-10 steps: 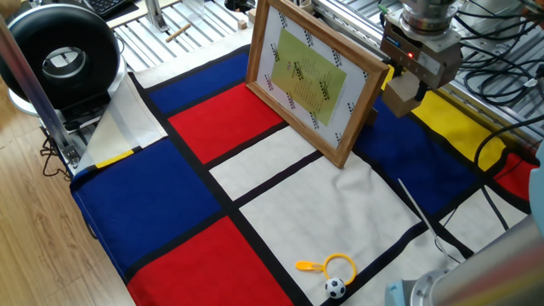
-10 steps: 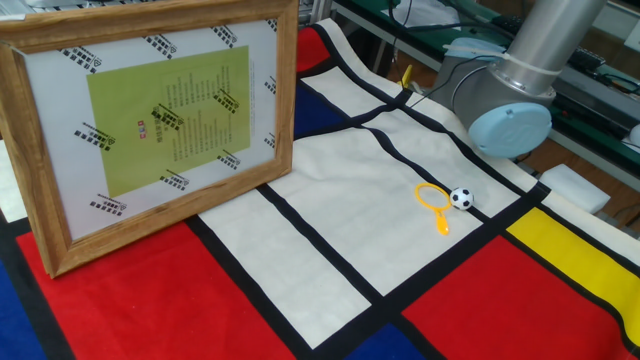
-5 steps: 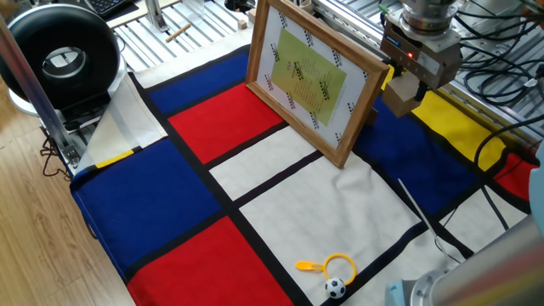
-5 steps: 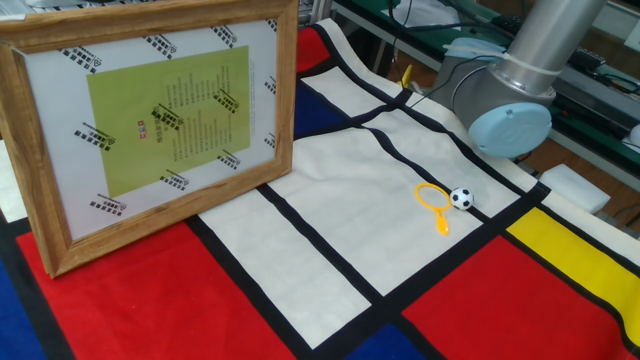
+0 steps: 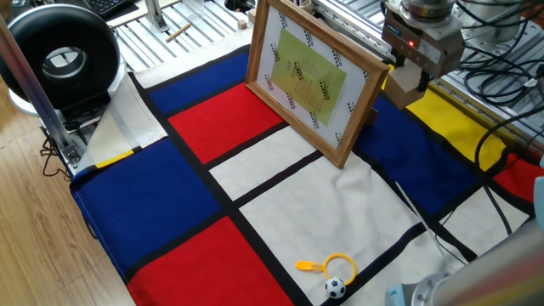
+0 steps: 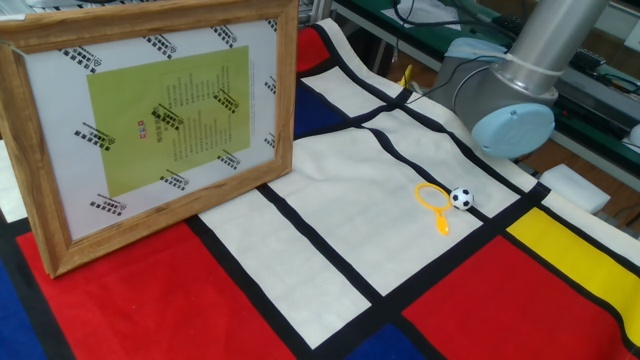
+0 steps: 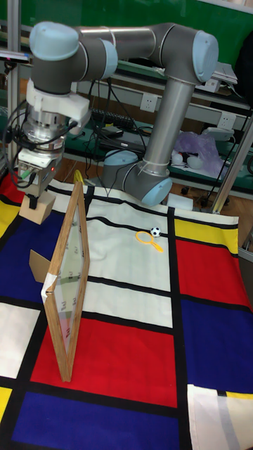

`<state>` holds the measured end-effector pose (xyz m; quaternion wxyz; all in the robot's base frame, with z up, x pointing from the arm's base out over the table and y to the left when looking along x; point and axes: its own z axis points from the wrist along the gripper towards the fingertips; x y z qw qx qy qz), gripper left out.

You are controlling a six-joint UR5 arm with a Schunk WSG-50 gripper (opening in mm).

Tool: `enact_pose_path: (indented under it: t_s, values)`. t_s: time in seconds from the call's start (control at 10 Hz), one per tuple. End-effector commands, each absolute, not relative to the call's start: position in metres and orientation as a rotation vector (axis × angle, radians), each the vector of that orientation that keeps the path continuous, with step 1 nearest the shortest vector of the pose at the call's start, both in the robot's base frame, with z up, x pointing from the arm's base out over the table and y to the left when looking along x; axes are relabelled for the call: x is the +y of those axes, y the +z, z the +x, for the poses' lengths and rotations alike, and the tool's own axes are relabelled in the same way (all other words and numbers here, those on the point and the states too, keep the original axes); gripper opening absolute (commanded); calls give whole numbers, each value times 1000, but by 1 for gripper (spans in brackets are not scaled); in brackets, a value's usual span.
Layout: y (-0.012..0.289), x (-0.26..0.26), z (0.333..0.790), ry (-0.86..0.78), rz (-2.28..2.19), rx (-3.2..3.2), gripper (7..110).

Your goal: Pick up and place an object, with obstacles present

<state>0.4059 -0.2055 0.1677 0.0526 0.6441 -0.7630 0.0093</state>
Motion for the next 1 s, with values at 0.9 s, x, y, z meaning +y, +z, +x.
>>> enact_pose_path:
  t_s: [0.9]
  values:
    - [228,-197,416,131,1882,-2303,7]
